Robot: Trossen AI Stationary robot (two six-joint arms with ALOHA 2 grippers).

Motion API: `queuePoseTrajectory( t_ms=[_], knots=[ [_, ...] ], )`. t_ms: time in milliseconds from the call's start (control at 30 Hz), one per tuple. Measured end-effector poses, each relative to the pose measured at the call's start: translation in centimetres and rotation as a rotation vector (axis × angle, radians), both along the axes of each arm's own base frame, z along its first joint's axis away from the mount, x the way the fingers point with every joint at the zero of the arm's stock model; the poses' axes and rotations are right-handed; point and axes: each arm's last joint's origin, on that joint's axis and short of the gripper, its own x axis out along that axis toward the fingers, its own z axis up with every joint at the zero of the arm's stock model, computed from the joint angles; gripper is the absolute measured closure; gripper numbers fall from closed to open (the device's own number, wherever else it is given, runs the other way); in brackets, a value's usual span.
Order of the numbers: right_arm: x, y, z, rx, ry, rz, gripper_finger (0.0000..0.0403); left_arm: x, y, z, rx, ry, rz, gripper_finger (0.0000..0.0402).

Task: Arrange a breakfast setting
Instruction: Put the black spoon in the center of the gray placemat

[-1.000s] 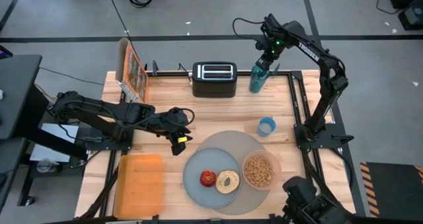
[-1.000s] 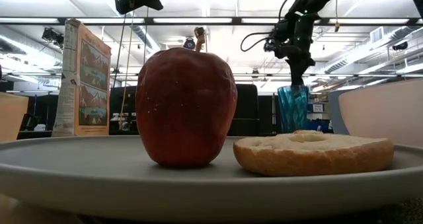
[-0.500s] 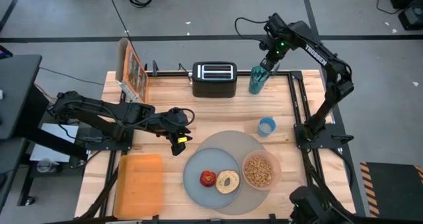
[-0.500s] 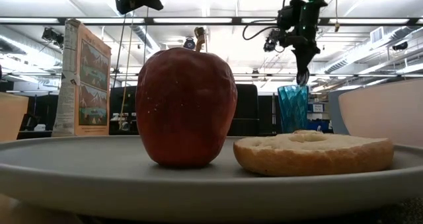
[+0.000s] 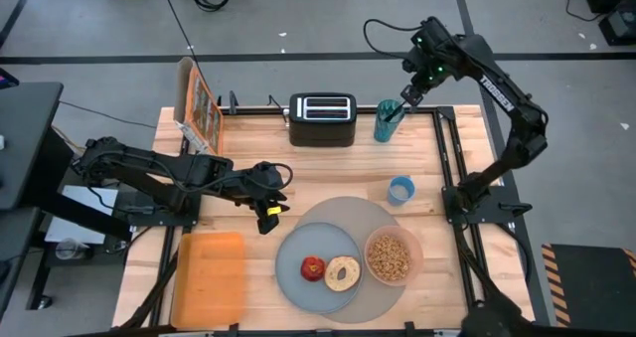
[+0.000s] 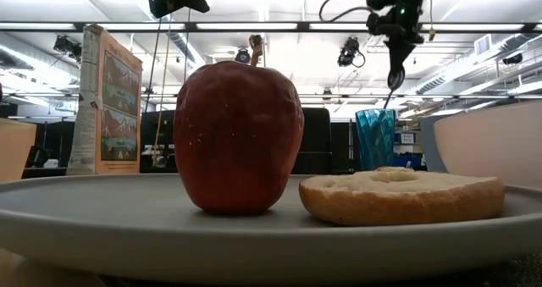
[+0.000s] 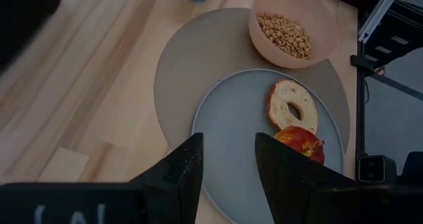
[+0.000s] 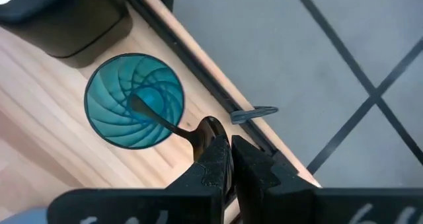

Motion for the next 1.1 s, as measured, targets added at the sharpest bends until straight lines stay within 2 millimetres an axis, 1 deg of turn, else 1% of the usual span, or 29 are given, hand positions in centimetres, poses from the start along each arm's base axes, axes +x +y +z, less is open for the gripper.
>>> queuePoseTrajectory(
  t_ms=[400,633,733,833,933,1000,1100],
  knots=[
    [-2.5,3.4,3.3,-0.128,-0.084,-0.059,0.0375,0.0,-0.1,0.0,-0.016,0.003,-0.015,0.0258],
    [-3.9,5.2,5.1,-0.209,-0.182,-0.090,0.0375,0.0,-0.1,0.0,-0.017,0.004,-0.016,0.0258],
    [-4.2,5.9,5.7,-0.203,-0.279,-0.075,0.0375,0.0,-0.1,0.0,-0.017,0.004,-0.015,0.0258],
    [-3.9,6.3,6.3,-0.182,-0.399,-0.023,0.0375,0.0,-0.1,0.0,-0.017,0.004,-0.015,0.0258],
    [-3.1,6.4,6.6,-0.140,-0.509,0.053,0.0375,0.0,-0.1,0.0,-0.017,0.004,-0.015,0.0258],
    [-2.3,6.3,6.6,-0.088,-0.574,0.122,0.0375,0.0,-0.1,0.0,-0.017,0.004,-0.015,0.0258],
    [-0.5,6.0,6.2,0.009,-0.651,0.229,0.0375,0.0,-0.1,0.0,-0.017,0.004,-0.015,0.0258]
  ],
)
